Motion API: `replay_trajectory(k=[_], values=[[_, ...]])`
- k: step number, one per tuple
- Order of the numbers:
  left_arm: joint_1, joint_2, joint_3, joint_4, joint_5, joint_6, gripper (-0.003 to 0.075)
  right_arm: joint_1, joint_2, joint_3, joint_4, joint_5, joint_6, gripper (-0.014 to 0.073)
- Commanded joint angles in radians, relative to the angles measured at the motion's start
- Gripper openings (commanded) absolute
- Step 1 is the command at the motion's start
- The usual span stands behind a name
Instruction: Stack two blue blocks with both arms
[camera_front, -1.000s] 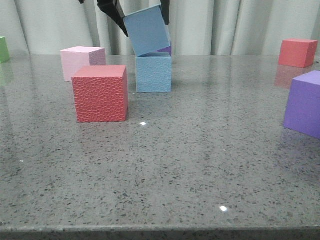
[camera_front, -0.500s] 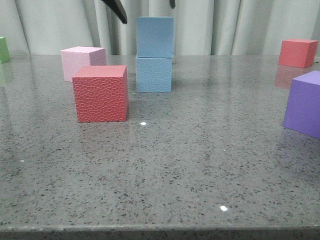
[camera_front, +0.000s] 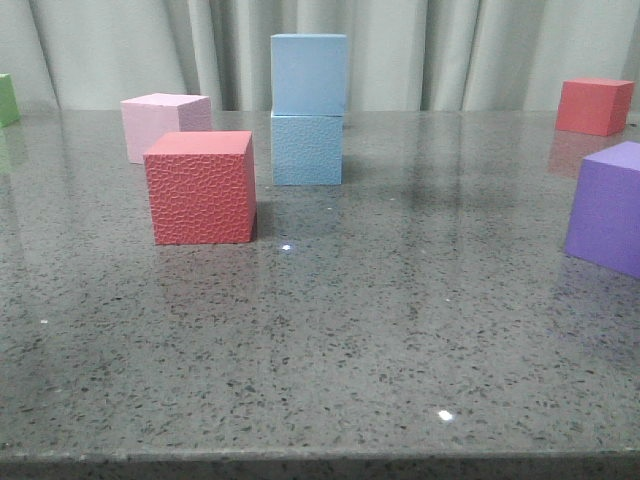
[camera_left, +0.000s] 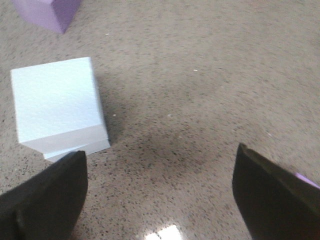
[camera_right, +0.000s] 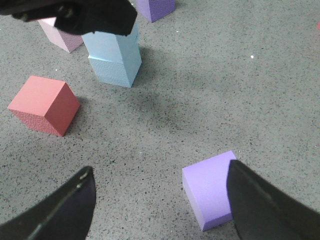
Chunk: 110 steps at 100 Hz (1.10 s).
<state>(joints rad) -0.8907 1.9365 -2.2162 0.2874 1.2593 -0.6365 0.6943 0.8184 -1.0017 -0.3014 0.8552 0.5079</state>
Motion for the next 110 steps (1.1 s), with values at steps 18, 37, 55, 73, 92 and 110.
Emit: replay_trajectory(k=[18,37,55,73,92,110], values=[[-0.065,-0.182,0.027,0.061,-0.002,0.050,0.0469,-0.004,-0.090,0.023,-0.032,-0.091,-0.006,0.0549],[-0.094,-0.349,0.204,0.099,-0.005,0.043,0.0269,-0.004,-0.221,0.088,-0.032,-0.114,0.003,0.0547],[-0.130,-0.545,0.400,0.179,-0.049,-0.023,0.0136,-0.004,-0.346,0.142,-0.034,-0.116,0.003,0.0423],[-0.149,-0.749,0.627,0.181,-0.160,-0.027,0.0043,-0.004,-0.457,0.184,-0.034,-0.108,0.003,0.0116],[-0.149,-0.958,0.874,0.185,-0.287,-0.078,-0.0019,-0.004,-0.556,0.226,-0.034,-0.108,-0.001,-0.0109],[-0.149,-1.120,1.079,0.213,-0.369,-0.078,-0.0019,-0.004,-0.635,0.279,-0.035,-0.114,-0.007,-0.0113]])
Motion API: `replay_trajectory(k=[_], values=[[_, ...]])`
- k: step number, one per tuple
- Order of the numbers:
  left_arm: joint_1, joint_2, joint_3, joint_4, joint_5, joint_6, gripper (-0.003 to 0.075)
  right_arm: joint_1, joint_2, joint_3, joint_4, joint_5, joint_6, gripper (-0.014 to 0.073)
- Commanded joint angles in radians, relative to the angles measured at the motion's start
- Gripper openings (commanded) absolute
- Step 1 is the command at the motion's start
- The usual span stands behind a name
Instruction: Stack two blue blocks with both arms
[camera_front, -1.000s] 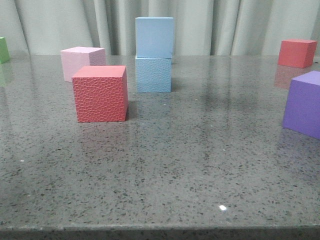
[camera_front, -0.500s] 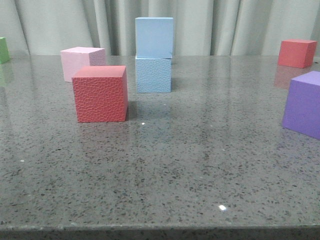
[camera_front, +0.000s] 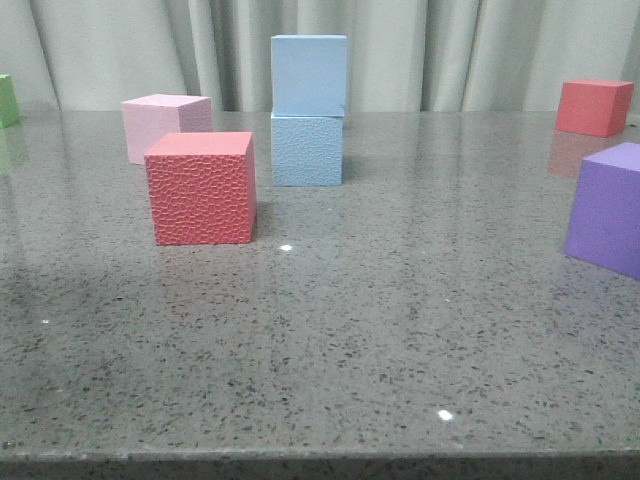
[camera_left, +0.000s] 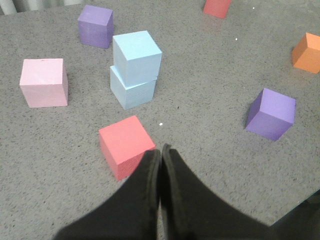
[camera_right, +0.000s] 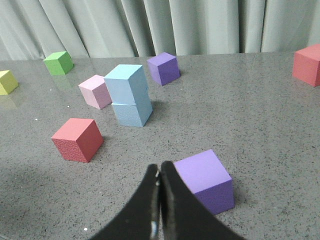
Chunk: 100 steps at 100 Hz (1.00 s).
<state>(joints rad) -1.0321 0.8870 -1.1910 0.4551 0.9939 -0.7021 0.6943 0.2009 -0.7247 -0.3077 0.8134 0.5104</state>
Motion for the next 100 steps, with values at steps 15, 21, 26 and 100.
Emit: replay_trajectory(k=[15,21,26,100], values=[[-0.008,-0.197,0.210,0.055,-0.182,-0.012,-0.0019,-0.004,-0.109,0.084,-0.030,-0.113,-0.017,-0.0113],[-0.008,-0.241,0.277,0.055,-0.225,-0.012,-0.0019,-0.004,-0.145,0.118,-0.030,-0.135,-0.027,-0.0113],[-0.008,-0.282,0.327,0.055,-0.253,-0.012,-0.0018,-0.004,-0.175,0.147,-0.030,-0.151,-0.029,-0.0113],[-0.008,-0.440,0.578,0.045,-0.287,-0.012,-0.0019,-0.004,-0.230,0.223,-0.015,-0.185,-0.029,-0.0113]])
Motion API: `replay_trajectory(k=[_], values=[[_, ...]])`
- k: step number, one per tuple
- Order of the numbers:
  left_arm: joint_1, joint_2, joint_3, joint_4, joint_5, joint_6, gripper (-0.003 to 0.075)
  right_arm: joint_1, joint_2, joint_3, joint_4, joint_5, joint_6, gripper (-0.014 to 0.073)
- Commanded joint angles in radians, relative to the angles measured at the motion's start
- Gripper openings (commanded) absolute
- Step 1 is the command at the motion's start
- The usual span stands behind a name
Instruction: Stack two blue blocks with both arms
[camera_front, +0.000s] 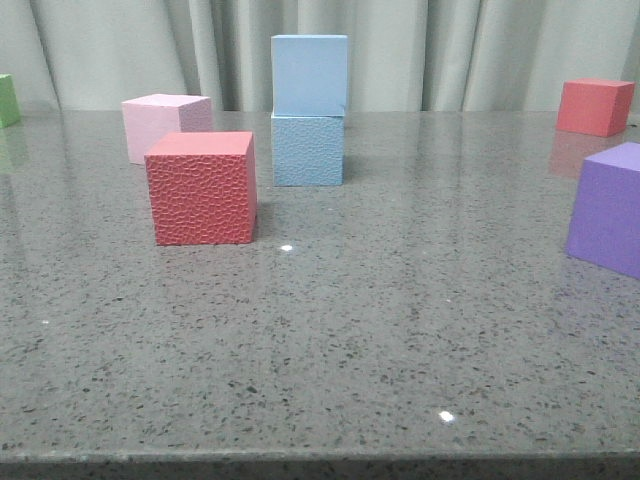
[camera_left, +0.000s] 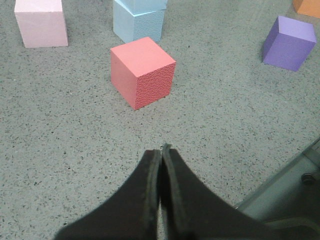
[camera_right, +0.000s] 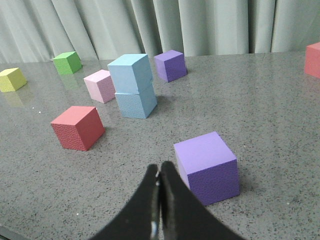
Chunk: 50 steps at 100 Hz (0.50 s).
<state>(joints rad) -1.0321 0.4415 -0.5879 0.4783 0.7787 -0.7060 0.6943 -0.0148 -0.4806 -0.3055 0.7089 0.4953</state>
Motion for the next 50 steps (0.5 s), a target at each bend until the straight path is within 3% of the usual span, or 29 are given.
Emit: replay_trajectory(k=[1,33,50], values=[[-0.008,0.006,-0.025,0.022,-0.072,-0.008,-0.0019,-0.004,-0.014,-0.021,-0.018,-0.080,-0.013,-0.0113],[-0.008,0.006,-0.025,0.024,-0.070,-0.008,-0.0019,-0.004,-0.014,-0.021,-0.018,-0.080,-0.013,-0.0113],[-0.006,-0.008,-0.025,0.154,-0.068,-0.008,-0.0019,-0.004,-0.014,-0.021,-0.018,-0.080,-0.013,-0.0113]])
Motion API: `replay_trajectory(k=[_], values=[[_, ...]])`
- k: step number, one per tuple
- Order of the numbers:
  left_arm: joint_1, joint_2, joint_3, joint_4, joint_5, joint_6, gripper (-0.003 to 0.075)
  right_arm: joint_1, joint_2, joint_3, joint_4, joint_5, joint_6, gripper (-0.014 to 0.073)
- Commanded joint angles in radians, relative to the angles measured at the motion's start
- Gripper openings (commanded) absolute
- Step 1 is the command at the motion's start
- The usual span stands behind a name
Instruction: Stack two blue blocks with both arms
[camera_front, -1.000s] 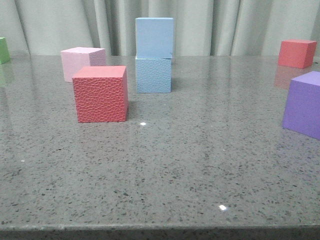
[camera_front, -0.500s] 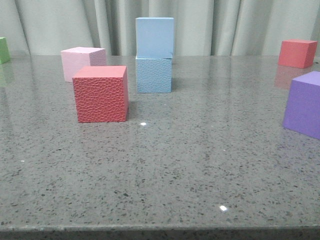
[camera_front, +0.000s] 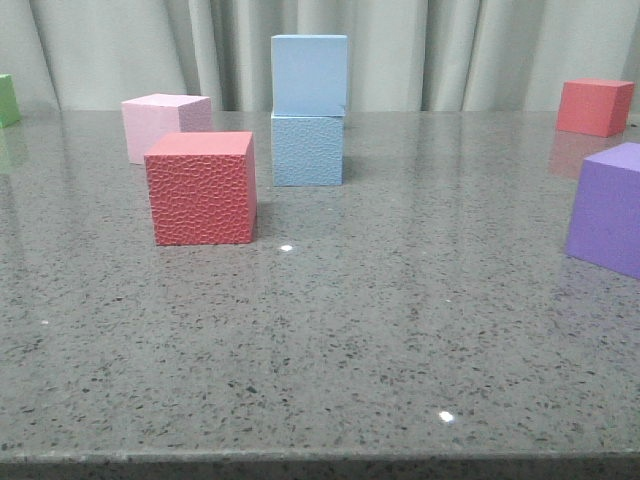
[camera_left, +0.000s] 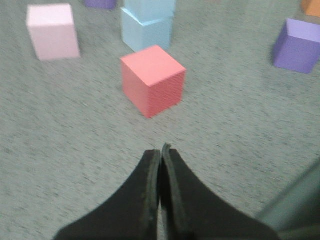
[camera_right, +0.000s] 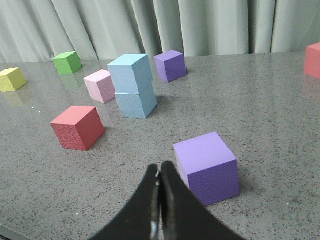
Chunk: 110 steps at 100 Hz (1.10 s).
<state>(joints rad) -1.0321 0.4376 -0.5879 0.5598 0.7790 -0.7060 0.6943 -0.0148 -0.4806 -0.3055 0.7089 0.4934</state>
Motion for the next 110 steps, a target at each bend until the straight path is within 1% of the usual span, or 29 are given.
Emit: replay_trajectory(k=[1,13,23,34,40,51,59,68,79,92,99,110], values=[[-0.006,-0.006,-0.025,0.071,-0.071,-0.008,-0.0019,-0.004,-0.014,-0.021,-0.018,-0.080,-0.012,-0.0113],[-0.006,-0.018,-0.025,0.042,-0.127,-0.006,-0.0019,-0.004,-0.014,-0.021,-0.018,-0.080,-0.012,-0.0113],[-0.001,-0.025,-0.025,0.047,-0.171,0.032,-0.0019,-0.004,-0.014,-0.021,-0.018,-0.080,-0.012,-0.0113],[0.045,-0.025,-0.025,0.049,-0.189,0.095,-0.0019,-0.004,-0.014,-0.021,-0.018,-0.080,-0.012,-0.0113],[0.078,-0.031,-0.025,0.029,-0.208,0.157,-0.0019,-0.004,-0.014,-0.021,-0.018,-0.080,-0.012,-0.0113],[0.161,-0.042,-0.023,-0.050,-0.247,0.301,-0.0019,-0.004,-0.014,-0.021,-0.018,-0.080,-0.012,-0.0113],[0.236,-0.049,-0.021,-0.124,-0.275,0.365,-0.0019,-0.004,-0.014,-0.021,-0.018,-0.080,-0.012,-0.0113],[0.316,-0.070,0.010,-0.182,-0.374,0.428,-0.0019,-0.004,-0.014,-0.021,-0.018,-0.080,-0.012,-0.0113],[0.425,-0.116,0.096,-0.245,-0.543,0.491,-0.0018,-0.004,-0.014,-0.021,-0.018,-0.080,-0.012,-0.0113],[0.545,-0.184,0.225,-0.307,-0.702,0.503,-0.0019,-0.004,-0.014,-0.021,-0.018,-0.080,-0.012,-0.0113],[0.604,-0.227,0.285,-0.338,-0.740,0.523,-0.0018,-0.004,-0.014,-0.021,-0.018,-0.080,-0.012,-0.0113],[0.688,-0.295,0.354,-0.440,-0.760,0.626,-0.0019,-0.004,-0.014,-0.021,-0.018,-0.080,-0.012,-0.0113]])
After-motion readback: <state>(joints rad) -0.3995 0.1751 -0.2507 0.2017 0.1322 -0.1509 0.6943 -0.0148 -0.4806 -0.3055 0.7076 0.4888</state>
